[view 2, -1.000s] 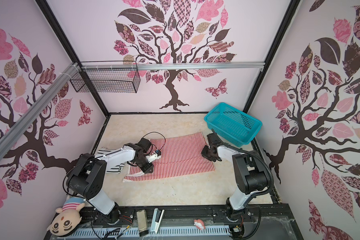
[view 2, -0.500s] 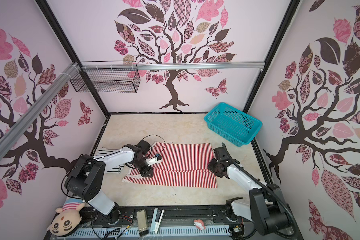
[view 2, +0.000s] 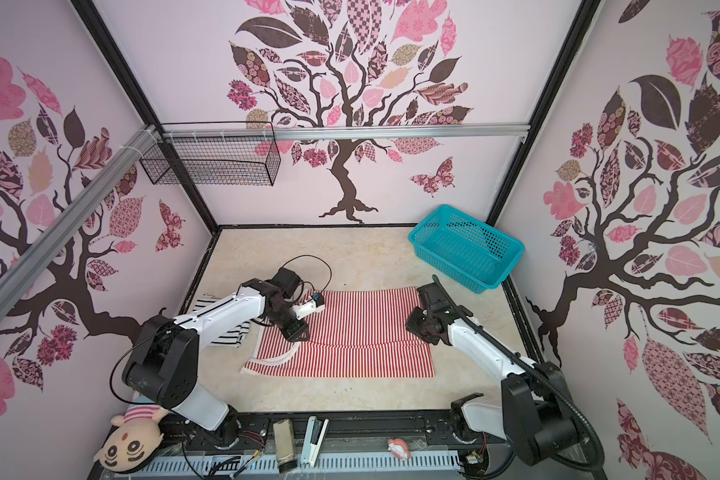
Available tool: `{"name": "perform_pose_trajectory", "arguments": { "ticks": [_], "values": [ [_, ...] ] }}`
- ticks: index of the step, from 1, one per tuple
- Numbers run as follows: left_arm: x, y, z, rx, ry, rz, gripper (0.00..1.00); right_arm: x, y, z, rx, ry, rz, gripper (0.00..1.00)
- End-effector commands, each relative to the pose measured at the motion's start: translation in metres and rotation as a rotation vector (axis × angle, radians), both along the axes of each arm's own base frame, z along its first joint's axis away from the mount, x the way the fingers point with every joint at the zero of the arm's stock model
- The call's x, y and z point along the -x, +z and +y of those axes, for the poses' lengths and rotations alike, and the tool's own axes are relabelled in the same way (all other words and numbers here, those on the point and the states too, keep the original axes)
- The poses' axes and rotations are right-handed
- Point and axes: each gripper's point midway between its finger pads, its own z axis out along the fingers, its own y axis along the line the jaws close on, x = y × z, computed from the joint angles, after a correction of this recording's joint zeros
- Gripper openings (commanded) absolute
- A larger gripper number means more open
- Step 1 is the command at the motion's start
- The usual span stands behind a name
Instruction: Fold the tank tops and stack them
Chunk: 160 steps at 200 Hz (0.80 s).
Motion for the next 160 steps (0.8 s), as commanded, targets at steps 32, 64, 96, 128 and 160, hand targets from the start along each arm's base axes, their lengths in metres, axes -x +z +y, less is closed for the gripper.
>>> {"name": "perform_pose_trajectory", "arguments": {
  "ticks": [32,64,96,128,160],
  "values": [
    [-0.022,-0.019,0.000,-0.055,0.043,-0.012,0.37,-0.037,0.001,0.018,-0.003,0.067,-0.042,0.38],
    [-0.038,-0.033,0.009,-0.137,0.085,-0.042,0.36,-0.040,-0.021,0.022,0.001,0.079,0.014,0.38],
    [-0.031,-0.037,0.011,-0.144,0.069,-0.027,0.36,-0.028,-0.033,0.016,0.019,0.074,0.030,0.39],
    [-0.024,-0.047,0.010,-0.164,0.043,0.001,0.36,-0.010,-0.046,0.007,0.039,0.062,0.069,0.39],
    [-0.012,-0.056,0.003,-0.197,-0.002,0.008,0.36,0.009,-0.054,-0.003,0.065,0.041,0.093,0.40]
  ]
}}
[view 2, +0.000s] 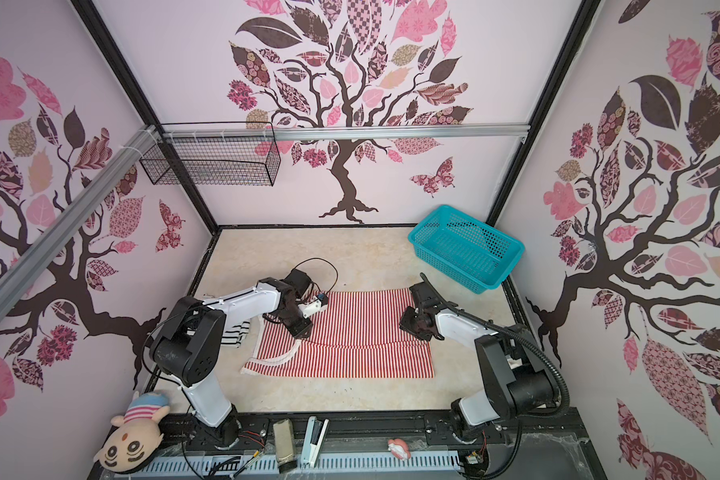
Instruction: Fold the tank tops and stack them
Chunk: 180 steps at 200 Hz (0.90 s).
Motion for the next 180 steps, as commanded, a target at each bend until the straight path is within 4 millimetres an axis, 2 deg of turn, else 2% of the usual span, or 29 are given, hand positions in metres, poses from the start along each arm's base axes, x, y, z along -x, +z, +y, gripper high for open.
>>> {"name": "perform_pose_trajectory", "arguments": {
  "ticks": [1,23,46,62,83,99,115,132,155,180],
  "values": [
    [0.009,-0.012,-0.006,-0.030,-0.043,0.015,0.36,0.029,-0.016,-0.015,0.058,-0.015,0.079,0.39],
    [0.018,-0.015,-0.009,-0.059,-0.083,-0.008,0.36,0.040,-0.019,-0.018,0.059,-0.024,0.093,0.40],
    [0.013,-0.013,-0.005,-0.079,-0.079,-0.041,0.36,0.045,-0.017,-0.018,0.046,-0.019,0.086,0.40],
    [0.009,-0.005,-0.008,-0.068,-0.077,-0.063,0.37,0.037,-0.005,-0.011,0.023,0.016,0.051,0.40],
    [0.003,0.015,-0.017,-0.020,-0.066,-0.093,0.39,0.016,0.024,-0.006,0.031,0.045,-0.024,0.47],
    [-0.009,0.034,-0.024,0.014,-0.052,-0.147,0.41,-0.003,0.047,-0.007,0.060,0.052,-0.082,0.59],
    [-0.026,0.049,-0.028,0.020,-0.038,-0.213,0.45,-0.020,0.064,-0.010,0.102,0.054,-0.118,0.66],
    [-0.044,0.059,-0.031,0.021,-0.017,-0.255,0.49,-0.037,0.075,-0.010,0.119,0.065,-0.126,0.67],
    [-0.069,0.066,-0.033,0.062,0.049,-0.269,0.51,-0.056,0.080,-0.013,0.124,0.071,-0.124,0.68],
    [-0.106,0.079,-0.022,0.127,0.193,-0.311,0.55,-0.077,0.086,-0.024,0.115,0.052,-0.137,0.71]
  ]
}}
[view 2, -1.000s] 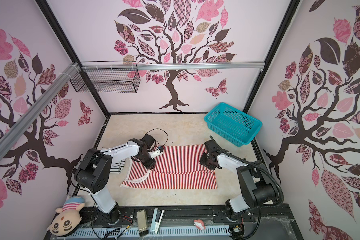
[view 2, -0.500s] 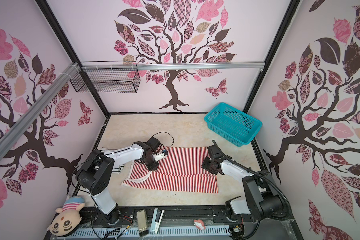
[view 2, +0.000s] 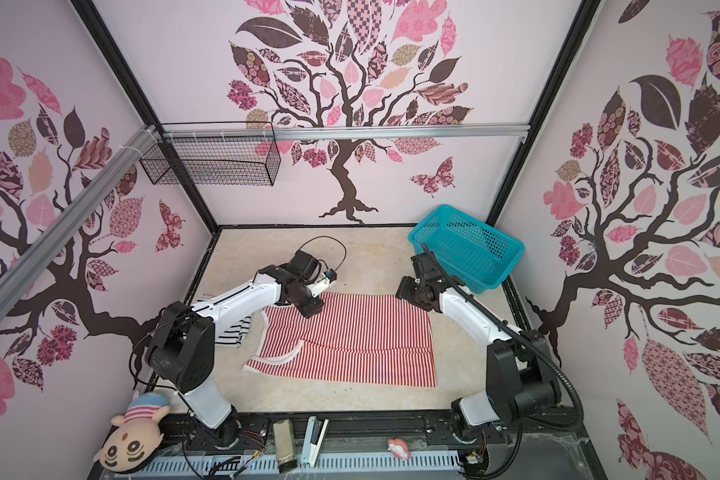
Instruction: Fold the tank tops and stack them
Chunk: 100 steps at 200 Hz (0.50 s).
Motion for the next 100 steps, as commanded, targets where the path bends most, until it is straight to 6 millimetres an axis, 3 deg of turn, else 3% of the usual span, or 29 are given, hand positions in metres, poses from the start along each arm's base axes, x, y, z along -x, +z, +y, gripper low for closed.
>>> {"name": "perform_pose_trajectory", "arguments": {
  "ticks": [1,36,71,100],
  "values": [
    [-0.035,0.010,0.007,0.086,0.132,-0.034,0.56,-0.007,-0.007,-0.018,0.038,-0.006,0.049,0.71],
    [-0.069,0.019,0.007,0.143,0.177,-0.068,0.60,-0.042,-0.010,-0.030,0.097,-0.034,0.055,0.73],
    [-0.094,0.007,0.006,0.169,0.242,-0.027,0.60,-0.069,-0.027,-0.027,0.107,-0.040,0.088,0.72],
    [-0.106,-0.006,0.012,0.148,0.273,-0.009,0.59,-0.076,-0.048,-0.029,0.122,-0.047,0.137,0.66]
  ]
}}
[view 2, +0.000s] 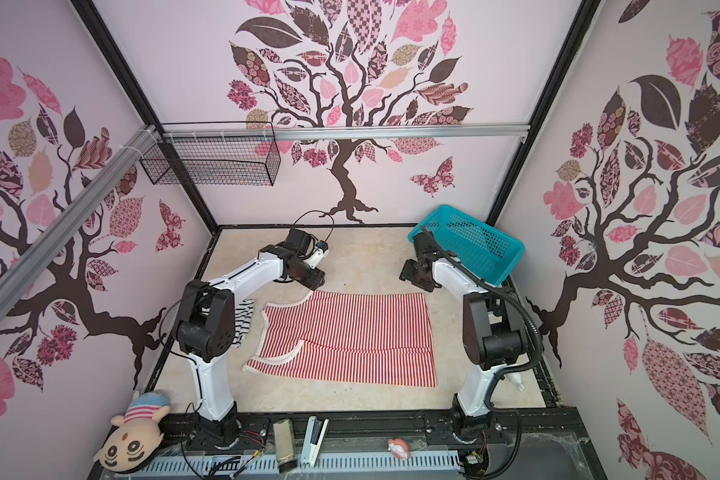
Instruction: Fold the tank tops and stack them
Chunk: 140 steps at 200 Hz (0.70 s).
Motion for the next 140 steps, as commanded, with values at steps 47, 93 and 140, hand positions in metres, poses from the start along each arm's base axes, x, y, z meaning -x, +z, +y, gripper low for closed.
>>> {"name": "perform_pose_trajectory", "arguments": {
  "ticks": [47,93,140],
  "values": [
    [-0.012,-0.016,0.018,0.061,0.073,0.069,0.59,0.004,-0.039,-0.023,0.121,-0.030,0.108,0.59],
    [-0.004,-0.030,0.019,0.084,0.051,0.134,0.60,0.013,-0.049,-0.036,0.152,-0.049,0.120,0.60],
    [0.006,-0.040,0.016,0.099,0.029,0.180,0.60,0.017,-0.062,-0.052,0.183,-0.069,0.150,0.61]
  ]
}}
